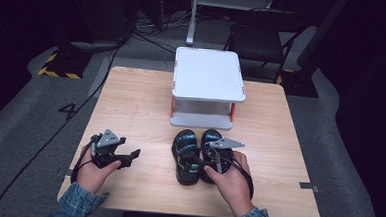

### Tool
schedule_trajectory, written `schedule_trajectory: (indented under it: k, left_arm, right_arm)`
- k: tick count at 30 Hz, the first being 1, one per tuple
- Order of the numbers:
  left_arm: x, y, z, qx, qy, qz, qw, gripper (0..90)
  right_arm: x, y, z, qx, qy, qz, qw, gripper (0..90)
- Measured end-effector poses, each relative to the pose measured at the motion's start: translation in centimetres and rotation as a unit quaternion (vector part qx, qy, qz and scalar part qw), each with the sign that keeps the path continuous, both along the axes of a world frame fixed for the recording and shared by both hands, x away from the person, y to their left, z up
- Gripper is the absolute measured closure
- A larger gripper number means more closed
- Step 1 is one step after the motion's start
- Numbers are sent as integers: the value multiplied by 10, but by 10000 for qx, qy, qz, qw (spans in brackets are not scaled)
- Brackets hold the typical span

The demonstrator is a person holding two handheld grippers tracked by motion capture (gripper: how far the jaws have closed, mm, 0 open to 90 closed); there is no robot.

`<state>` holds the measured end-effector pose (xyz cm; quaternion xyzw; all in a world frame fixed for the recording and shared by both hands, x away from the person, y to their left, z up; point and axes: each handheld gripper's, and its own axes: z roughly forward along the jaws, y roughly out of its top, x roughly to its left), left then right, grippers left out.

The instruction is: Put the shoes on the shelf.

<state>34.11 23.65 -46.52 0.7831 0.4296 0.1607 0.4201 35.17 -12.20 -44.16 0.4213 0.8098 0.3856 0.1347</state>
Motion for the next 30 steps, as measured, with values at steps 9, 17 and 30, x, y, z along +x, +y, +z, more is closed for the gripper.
schedule_trajectory:
  k: [9, 17, 30]
  left_arm:
    - [-13, 8, -5, 6, 22, 33, 10000, 258]
    - [-16, 14, -7, 14, -1, 88, 10000, 259]
    - [-13, 11, -8, 16, 12, 42, 10000, 259]
  right_arm:
    - [6, 12, -13, -518, 20, -140, 9986, 587]
    - [8, 11, -15, -409, 68, -216, 9989, 744]
    - [16, 4, -9, -29, 105, -575, 9983, 789]
